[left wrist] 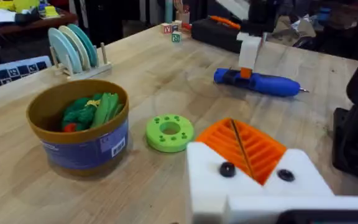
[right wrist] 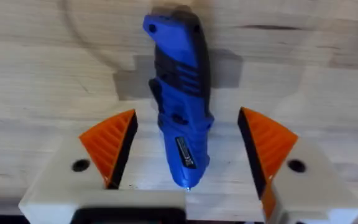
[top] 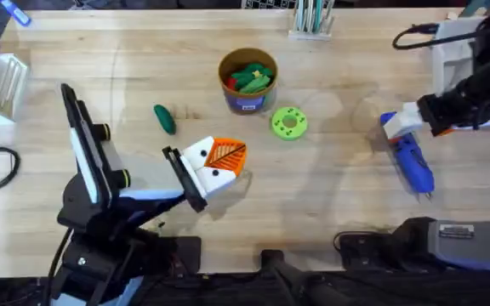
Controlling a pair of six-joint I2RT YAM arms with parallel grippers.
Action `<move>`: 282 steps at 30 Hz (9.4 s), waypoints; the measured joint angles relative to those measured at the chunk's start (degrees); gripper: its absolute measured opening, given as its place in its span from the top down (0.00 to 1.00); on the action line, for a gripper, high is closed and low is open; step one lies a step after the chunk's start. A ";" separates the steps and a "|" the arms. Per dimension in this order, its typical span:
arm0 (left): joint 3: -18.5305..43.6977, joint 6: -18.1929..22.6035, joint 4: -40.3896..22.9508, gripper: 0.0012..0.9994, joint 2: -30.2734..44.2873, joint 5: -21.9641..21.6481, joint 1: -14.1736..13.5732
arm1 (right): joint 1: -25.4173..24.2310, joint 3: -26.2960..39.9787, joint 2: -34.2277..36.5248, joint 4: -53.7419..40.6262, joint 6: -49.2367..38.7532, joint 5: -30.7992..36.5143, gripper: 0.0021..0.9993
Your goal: Pick up the gripper from the table and insert it into the empty holder that is missing its gripper. Then pick up a screw, insert it into the mounting hole, and use the screwdriver to tighten it. Finally, clean up the table by picking up the vegetable and placing it into the bucket.
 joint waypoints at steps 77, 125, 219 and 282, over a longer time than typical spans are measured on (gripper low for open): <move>0.00 0.00 0.00 0.99 0.00 -0.20 0.00 | 33.31 -21.20 -49.28 70.71 26.34 -40.96 0.98; 0.00 -2.62 0.02 0.99 0.02 -0.20 0.00 | 65.18 -21.29 -23.47 99.07 28.23 -33.83 0.98; 0.00 -3.28 0.00 0.99 0.02 -0.20 0.00 | 65.05 -21.31 -22.08 98.67 26.46 -35.62 0.98; 0.22 -3.43 -0.33 0.67 -0.61 -0.61 -0.31 | 62.03 -11.64 -22.29 94.55 25.99 -36.82 0.98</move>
